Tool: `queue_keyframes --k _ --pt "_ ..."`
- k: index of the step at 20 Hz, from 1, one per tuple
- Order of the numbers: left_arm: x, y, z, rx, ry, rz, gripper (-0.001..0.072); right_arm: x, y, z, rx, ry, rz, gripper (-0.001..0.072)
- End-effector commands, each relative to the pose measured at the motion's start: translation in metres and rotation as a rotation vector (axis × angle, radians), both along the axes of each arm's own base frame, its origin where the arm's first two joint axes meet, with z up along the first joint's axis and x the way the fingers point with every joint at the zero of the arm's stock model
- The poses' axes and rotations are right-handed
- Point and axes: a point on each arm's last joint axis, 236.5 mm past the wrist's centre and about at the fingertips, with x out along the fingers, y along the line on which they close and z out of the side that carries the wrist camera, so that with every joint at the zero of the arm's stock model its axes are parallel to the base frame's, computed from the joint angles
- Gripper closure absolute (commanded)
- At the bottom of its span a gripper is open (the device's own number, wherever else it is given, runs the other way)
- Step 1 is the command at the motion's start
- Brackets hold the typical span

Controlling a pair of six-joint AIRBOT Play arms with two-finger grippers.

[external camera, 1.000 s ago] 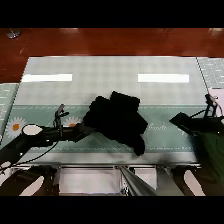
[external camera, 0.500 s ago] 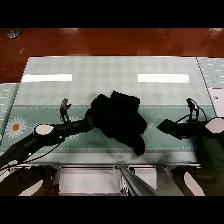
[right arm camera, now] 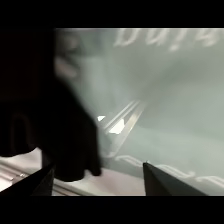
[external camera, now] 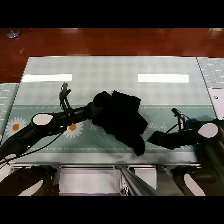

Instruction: Fold the shirts.

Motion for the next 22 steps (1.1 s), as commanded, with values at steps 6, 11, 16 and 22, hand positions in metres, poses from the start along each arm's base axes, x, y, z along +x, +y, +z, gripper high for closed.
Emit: queue_keyframes --k 6,11,16,22 --pt "-0.002 -0.007 0.011 -0.018 -0.015 -0.034 0.0670 -0.005 0.069 -0.006 0.121 0.002 0.052 0.0092" --pt "-0.005 -0.010 0.011 -0.026 -0.010 -0.052 0.0670 0.000 0.095 -0.018 0.101 0.041 0.115 0.0098" --pt "0.019 0.019 0.041 -0.093 -0.043 0.001 0.0670 0.025 0.108 0.001 0.109 -0.018 0.194 0.0689" --pt "0.084 0.132 0.230 -0.210 -0.431 0.267 0.0672 0.163 0.051 0.177 -0.016 -0.516 0.105 0.0689"
